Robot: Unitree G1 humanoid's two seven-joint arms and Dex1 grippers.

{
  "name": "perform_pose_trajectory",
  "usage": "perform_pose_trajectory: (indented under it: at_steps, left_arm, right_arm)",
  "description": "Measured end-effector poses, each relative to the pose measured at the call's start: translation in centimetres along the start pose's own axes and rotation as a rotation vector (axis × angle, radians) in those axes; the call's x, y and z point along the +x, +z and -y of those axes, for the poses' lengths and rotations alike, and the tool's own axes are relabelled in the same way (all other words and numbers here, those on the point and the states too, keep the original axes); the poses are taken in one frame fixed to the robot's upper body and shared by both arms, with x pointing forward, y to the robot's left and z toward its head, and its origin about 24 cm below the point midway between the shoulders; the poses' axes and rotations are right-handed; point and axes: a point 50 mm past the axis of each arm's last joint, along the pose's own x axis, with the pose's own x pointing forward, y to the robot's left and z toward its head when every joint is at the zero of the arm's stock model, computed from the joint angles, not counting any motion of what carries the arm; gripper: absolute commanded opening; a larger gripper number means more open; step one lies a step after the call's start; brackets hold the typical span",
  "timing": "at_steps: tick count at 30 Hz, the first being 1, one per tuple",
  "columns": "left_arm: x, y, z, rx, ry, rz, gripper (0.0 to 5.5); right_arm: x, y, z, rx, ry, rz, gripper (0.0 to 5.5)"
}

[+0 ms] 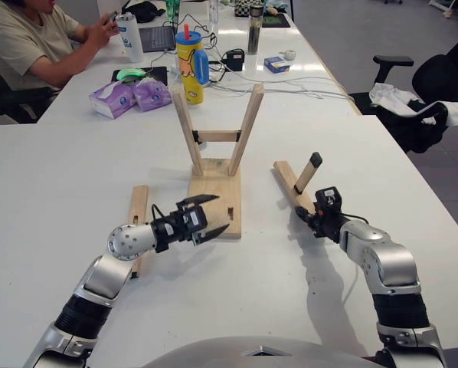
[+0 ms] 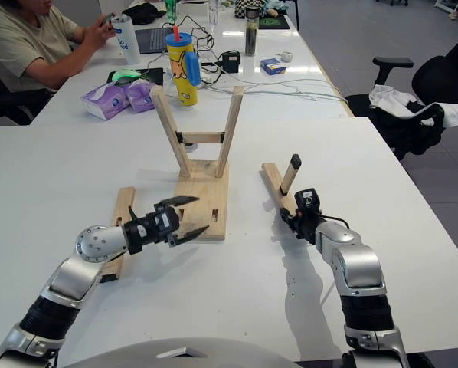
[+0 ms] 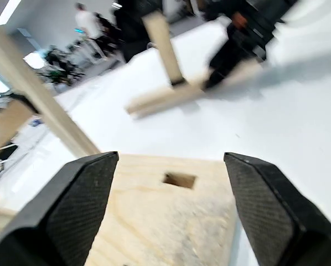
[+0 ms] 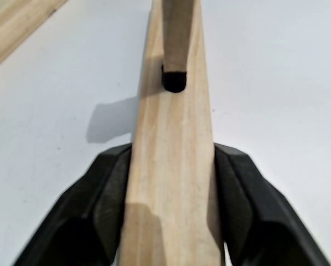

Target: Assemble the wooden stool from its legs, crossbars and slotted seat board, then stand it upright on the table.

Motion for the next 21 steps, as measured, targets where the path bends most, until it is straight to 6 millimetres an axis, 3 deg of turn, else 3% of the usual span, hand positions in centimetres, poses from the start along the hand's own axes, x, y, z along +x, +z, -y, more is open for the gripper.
perform_pose_trajectory:
  at_steps: [12, 21]
  left_arm:
    - [0.4, -3.0, 0.9, 0.07, -0.099, -0.153, 3.54]
    - [1.9, -3.0, 0.0, 0.083, -0.042, -0.162, 3.54]
  right_arm:
    - [0.1, 1.6, -0.6, 0.058, 0.045, 0.114, 2.07]
    - [-0.3, 4.0, -0.5, 0.096, 0.056, 0.278, 2.07]
